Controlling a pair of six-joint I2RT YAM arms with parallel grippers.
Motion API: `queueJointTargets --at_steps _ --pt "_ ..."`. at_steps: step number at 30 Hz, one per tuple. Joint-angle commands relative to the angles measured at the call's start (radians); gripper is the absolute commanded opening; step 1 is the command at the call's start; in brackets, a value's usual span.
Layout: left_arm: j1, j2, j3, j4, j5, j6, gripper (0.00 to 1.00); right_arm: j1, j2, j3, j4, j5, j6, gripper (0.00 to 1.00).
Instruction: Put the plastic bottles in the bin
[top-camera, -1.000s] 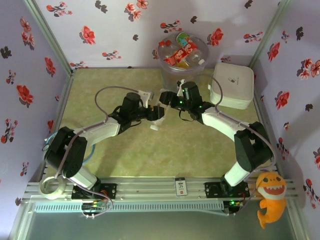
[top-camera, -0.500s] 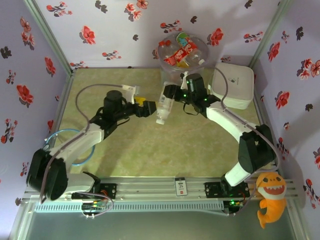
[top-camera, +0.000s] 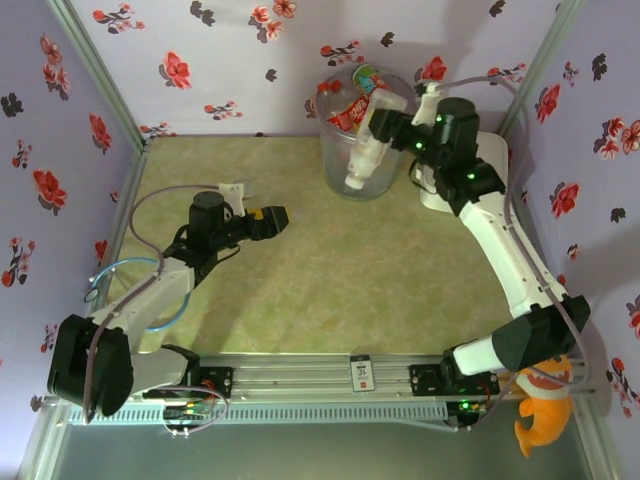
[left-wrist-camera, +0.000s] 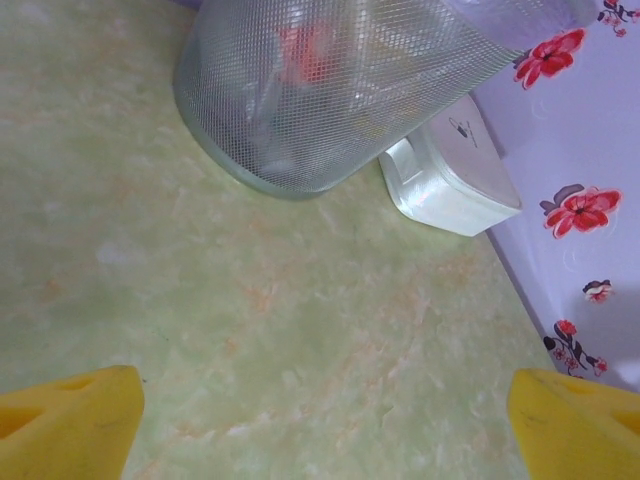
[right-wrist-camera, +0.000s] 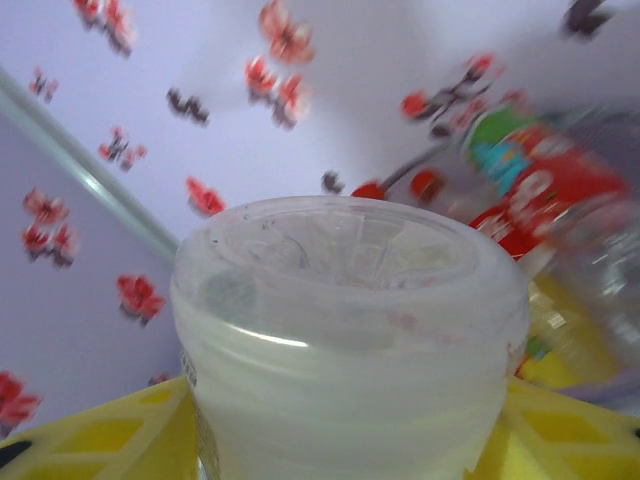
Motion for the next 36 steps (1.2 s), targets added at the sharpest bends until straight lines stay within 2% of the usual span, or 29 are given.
queueJointTargets --at_steps 1,8,12,15,19,26,30,36 --pt "0.005 0.000 -0.014 0.033 -0.001 -0.046 0.94 -0.057 0.039 0.049 0.117 0.061 -0.003 0.62" --pt "0.005 -0.015 -0.034 0.036 -0.002 -0.065 0.93 -0.127 0.200 0.224 0.203 0.086 0.036 0.62" --pt "0.005 -0.030 -0.040 0.027 -0.005 -0.063 0.93 -0.130 0.291 0.331 0.189 0.125 -0.022 0.62" --pt "0.006 -0.040 -0.045 0.018 -0.010 -0.059 0.93 -0.130 0.357 0.411 0.148 0.127 -0.072 0.62" --pt "0.008 -0.044 -0.053 0.017 -0.013 -0.055 0.93 -0.126 0.443 0.513 0.085 0.070 -0.106 0.62" --pt "0.008 -0.038 -0.052 0.012 -0.013 -0.052 0.94 -0.084 0.568 0.676 -0.097 0.019 -0.247 0.64" --pt "0.008 -0.033 -0.051 0.011 -0.013 -0.056 0.94 -0.065 0.640 0.763 -0.183 0.023 -0.300 0.68" --pt "0.008 -0.026 -0.054 0.017 -0.013 -0.062 0.93 -0.054 0.715 0.814 -0.198 0.014 -0.301 0.83"
